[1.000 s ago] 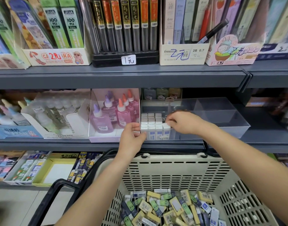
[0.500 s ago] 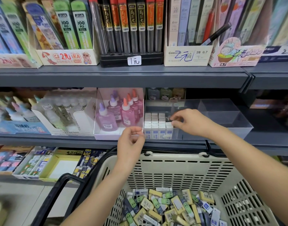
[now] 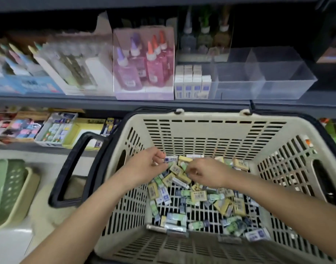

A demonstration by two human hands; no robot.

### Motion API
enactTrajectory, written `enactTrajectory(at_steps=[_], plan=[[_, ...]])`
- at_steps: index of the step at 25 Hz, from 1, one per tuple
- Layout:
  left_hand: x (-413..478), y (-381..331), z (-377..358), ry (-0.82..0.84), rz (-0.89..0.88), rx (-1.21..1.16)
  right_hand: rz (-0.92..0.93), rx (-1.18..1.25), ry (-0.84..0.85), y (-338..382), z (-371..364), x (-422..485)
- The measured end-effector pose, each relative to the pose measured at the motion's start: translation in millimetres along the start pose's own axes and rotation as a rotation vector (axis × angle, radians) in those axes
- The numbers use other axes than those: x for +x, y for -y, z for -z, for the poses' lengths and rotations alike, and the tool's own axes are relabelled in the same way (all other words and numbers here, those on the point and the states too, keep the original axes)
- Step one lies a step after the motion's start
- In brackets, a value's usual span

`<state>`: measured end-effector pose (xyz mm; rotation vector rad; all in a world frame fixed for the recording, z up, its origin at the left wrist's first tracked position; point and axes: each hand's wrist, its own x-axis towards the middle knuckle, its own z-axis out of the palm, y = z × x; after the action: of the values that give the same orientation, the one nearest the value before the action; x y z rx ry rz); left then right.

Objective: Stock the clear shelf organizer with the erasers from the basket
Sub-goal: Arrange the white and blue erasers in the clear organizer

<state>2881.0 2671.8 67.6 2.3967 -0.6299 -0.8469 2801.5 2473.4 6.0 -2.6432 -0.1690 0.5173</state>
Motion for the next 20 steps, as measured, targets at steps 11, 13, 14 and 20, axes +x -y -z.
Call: enactTrajectory(at_steps=[11,13,14,20], plan=[[41,51,-74,0.348,0.135,0.464,-0.100,-0.163,0.009,-16,-61,31],[45,58,-78,0.365,0.079,0.557,-0.160,-0.054,-0.011,-26,-51,27],[46,61,-78,0.385,0.021,0.633,-0.187,0.015,-0.011,-30,-46,25],[48,72,-81,0.436,-0.225,0.955,-0.200,0.151,-0.038,-38,-43,18]])
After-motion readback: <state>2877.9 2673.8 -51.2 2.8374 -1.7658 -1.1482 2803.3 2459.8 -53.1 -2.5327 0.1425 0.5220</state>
